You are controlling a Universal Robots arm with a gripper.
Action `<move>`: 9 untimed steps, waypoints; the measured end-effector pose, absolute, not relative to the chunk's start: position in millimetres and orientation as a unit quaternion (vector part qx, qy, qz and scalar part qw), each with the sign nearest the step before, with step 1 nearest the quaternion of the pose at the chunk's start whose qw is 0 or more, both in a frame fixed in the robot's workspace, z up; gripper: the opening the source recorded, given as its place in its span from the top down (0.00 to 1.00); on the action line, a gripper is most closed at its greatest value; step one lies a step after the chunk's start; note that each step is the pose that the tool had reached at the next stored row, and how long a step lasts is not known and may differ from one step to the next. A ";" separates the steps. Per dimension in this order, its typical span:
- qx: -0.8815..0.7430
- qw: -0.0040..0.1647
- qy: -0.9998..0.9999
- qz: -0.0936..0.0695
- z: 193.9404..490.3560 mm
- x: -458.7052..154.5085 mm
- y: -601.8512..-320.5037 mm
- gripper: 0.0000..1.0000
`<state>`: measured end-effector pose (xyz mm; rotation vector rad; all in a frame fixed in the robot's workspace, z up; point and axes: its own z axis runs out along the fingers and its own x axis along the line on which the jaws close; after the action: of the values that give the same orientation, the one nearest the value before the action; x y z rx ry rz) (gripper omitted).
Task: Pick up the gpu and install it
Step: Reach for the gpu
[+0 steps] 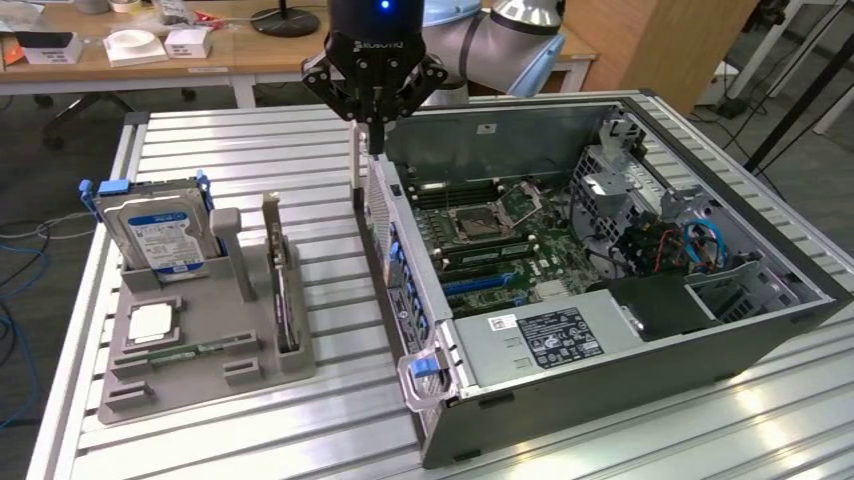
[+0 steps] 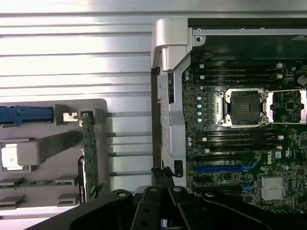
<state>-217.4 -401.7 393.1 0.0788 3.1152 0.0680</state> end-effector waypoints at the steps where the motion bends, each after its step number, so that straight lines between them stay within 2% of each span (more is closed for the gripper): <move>1: 0.025 0.012 0.999 0.022 393.1 -217.9 -402.1 0.89; 9: 0.025 0.012 0.999 0.022 393.0 -227.3 -409.6 0.89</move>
<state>-227.3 -409.6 393.0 0.0785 3.1151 0.0682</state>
